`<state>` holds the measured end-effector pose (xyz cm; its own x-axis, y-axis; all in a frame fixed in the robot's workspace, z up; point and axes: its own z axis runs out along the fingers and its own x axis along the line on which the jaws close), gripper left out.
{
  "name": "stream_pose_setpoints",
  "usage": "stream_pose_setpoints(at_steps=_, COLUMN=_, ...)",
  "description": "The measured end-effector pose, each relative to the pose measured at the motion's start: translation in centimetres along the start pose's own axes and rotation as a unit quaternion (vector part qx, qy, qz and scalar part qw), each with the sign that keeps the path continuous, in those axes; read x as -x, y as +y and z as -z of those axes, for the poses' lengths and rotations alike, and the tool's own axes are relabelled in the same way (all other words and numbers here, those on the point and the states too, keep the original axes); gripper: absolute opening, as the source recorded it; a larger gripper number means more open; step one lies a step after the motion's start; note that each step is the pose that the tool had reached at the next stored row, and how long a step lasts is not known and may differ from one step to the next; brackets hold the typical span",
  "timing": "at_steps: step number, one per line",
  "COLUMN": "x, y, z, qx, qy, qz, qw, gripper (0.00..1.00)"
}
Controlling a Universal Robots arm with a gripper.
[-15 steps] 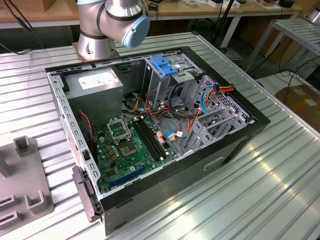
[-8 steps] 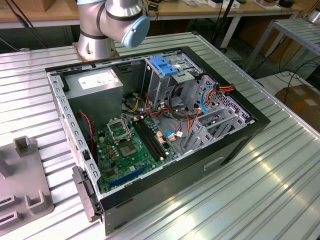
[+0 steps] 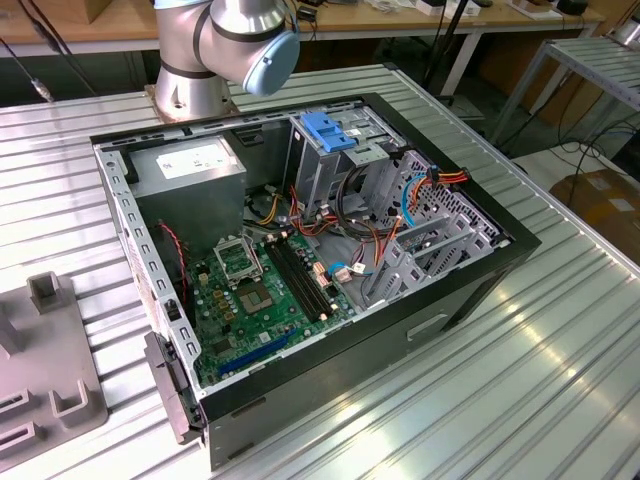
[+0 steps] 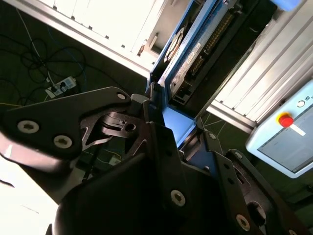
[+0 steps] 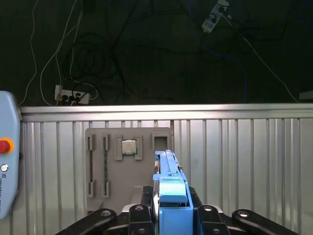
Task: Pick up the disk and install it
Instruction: 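Pick up the disk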
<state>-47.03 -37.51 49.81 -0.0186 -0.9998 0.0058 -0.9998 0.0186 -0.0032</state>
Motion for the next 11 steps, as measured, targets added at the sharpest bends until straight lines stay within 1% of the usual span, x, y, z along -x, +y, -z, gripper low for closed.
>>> stream_pose_setpoints(at_steps=4, x=0.00, y=0.00, z=0.85, qx=0.0000, qy=0.0000, qz=0.000, qw=1.00000, gripper=0.37)
stream_pose_setpoints(at_steps=10, x=-0.01, y=-0.01, z=2.52, qx=0.0001, qy=0.0000, qz=0.000, qw=1.00000, gripper=0.37)
stream_pose_setpoints(at_steps=11, x=-0.01, y=-0.01, z=2.69, qx=0.0001, qy=0.0000, qz=0.000, qw=1.00000, gripper=0.37)
